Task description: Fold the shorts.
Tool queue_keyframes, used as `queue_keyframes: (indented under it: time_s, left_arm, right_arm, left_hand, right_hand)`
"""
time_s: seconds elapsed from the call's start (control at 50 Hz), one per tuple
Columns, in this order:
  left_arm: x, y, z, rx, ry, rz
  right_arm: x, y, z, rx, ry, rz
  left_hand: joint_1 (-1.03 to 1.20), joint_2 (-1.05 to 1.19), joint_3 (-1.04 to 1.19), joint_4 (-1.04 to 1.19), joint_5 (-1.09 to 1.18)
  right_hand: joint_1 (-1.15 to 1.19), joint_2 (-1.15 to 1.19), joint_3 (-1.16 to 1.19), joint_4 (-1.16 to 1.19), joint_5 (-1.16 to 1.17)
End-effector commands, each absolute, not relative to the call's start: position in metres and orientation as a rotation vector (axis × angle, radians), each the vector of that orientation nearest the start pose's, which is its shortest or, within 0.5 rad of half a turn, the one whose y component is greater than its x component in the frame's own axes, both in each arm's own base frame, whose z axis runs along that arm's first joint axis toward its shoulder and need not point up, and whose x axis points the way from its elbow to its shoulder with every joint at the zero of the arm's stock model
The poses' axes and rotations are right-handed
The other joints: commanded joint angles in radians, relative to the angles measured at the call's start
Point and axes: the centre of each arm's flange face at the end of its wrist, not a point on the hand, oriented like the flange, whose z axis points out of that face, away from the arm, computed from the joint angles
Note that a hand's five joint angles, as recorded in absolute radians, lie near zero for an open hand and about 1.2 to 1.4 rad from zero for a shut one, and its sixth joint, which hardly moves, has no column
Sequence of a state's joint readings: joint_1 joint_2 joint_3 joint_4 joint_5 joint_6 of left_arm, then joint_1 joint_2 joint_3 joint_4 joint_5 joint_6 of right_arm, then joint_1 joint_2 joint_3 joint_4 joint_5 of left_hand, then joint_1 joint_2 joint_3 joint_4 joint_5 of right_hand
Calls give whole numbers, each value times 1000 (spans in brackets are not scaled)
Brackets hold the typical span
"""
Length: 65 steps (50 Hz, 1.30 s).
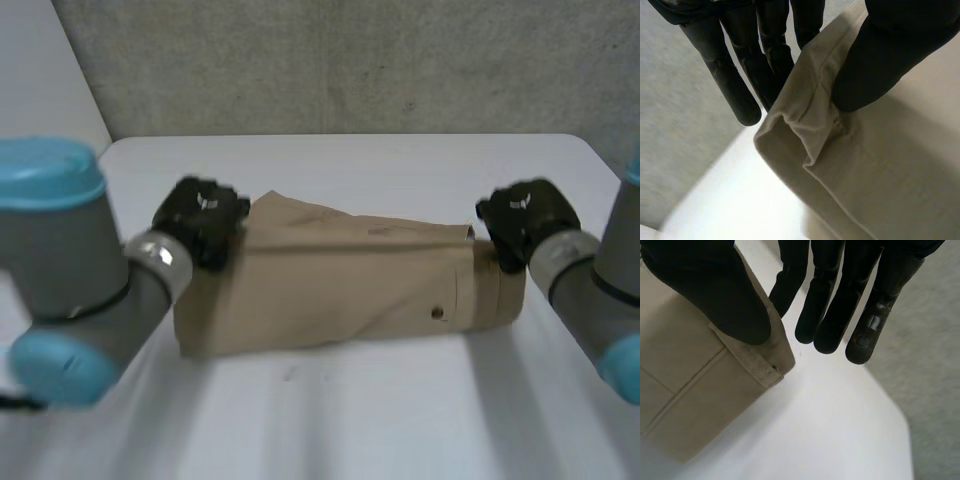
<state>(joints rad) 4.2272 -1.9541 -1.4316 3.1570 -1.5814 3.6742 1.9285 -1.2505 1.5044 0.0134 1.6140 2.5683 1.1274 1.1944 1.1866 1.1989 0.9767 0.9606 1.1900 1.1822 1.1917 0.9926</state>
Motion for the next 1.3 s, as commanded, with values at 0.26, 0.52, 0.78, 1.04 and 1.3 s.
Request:
queue_keyframes:
  time_s: [0.26, 0.52, 0.78, 1.04, 1.3]
  left_arm:
    - [-350, -399, 146, 1114, 1606, -2312]
    - [-355, -402, 148, 1030, 1460, -2447]
    - [-304, -346, 200, 910, 1751, -2443]
    - [-264, -311, 149, 901, 2426, -1925]
    - [-262, -312, 148, 887, 2430, -1919]
  right_arm:
    - [294, -383, 165, -1061, 2103, -2400]
    - [305, -404, 162, -1083, 2045, -2540]
    - [266, -318, 222, -932, 2177, -2036]
    - [234, -307, 151, -828, 2393, -1699]
    - [227, -323, 119, -817, 2446, -1678]
  left_hand:
    - [269, 202, 210, 197, 245]
    - [-953, -1020, -1012, -1024, -977]
    - [-908, -975, -967, -979, -932]
    - [-855, -922, -914, -927, -879]
    - [-870, -937, -929, -941, -894]
  right_hand:
    - [436, 206, 214, 205, 229]
    - [-786, -1015, -1008, -1017, -993]
    - [-771, -1000, -992, -1002, -977]
    - [-424, -653, -645, -655, -630]
    - [-136, -366, -358, -368, -343]
